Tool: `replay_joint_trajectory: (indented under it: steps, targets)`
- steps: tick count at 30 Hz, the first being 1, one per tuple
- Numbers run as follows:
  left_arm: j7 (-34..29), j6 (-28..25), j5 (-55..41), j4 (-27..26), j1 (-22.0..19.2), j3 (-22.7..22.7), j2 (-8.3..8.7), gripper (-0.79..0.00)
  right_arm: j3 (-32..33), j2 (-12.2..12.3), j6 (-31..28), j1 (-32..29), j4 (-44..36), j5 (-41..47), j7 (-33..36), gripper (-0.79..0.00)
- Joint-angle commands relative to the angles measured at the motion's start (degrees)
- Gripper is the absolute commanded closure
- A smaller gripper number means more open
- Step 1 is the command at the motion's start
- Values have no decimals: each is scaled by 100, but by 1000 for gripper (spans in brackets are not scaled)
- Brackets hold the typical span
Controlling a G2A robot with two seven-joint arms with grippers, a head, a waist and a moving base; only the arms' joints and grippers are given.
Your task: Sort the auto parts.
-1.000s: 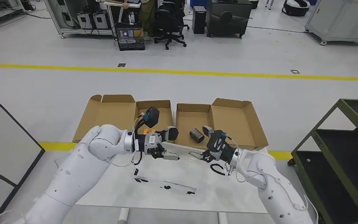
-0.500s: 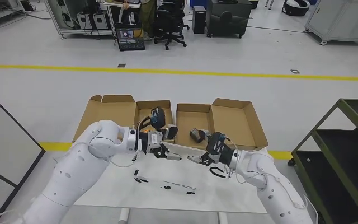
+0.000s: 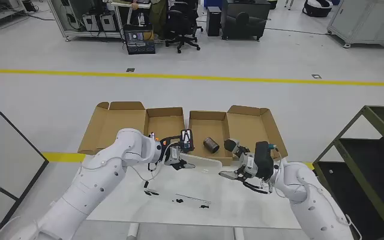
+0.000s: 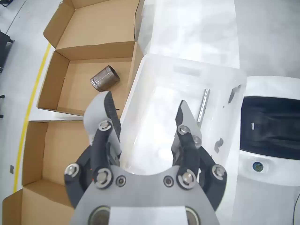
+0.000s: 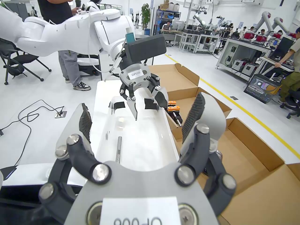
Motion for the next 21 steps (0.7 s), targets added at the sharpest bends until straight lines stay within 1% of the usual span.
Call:
replay_joint_trajectory:
  steps: [1, 2, 4, 10, 11, 15, 21]
  targets:
    - [60, -238, 157, 111, -83, 144, -42, -351, -22, 78, -1, -5, -3, 74, -72, -785]
    - [96, -398, 193, 180, -132, 195, -58, -354, -36, 118, -1, -5, -8, 96, -101, -785]
    - [162, -416, 192, 215, -189, 405, -74, -388, -103, 194, -1, -5, -31, 171, -175, -785]
    - [190, -416, -261, 460, -453, 1170, 49, -773, -332, 415, -1, 123, 15, 349, -314, -785]
    - [189, -416, -394, 498, -519, 1312, 79, -785, -371, 446, -1, 151, 28, 368, -334, -785]
    - [125, -416, -717, 605, -815, 1862, 182, -785, -527, 551, -1, 232, 58, 425, -424, -785]
    - [240, -416, -970, 618, -1174, 2498, 221, -785, -696, 672, -1, 302, 87, 403, -570, -785]
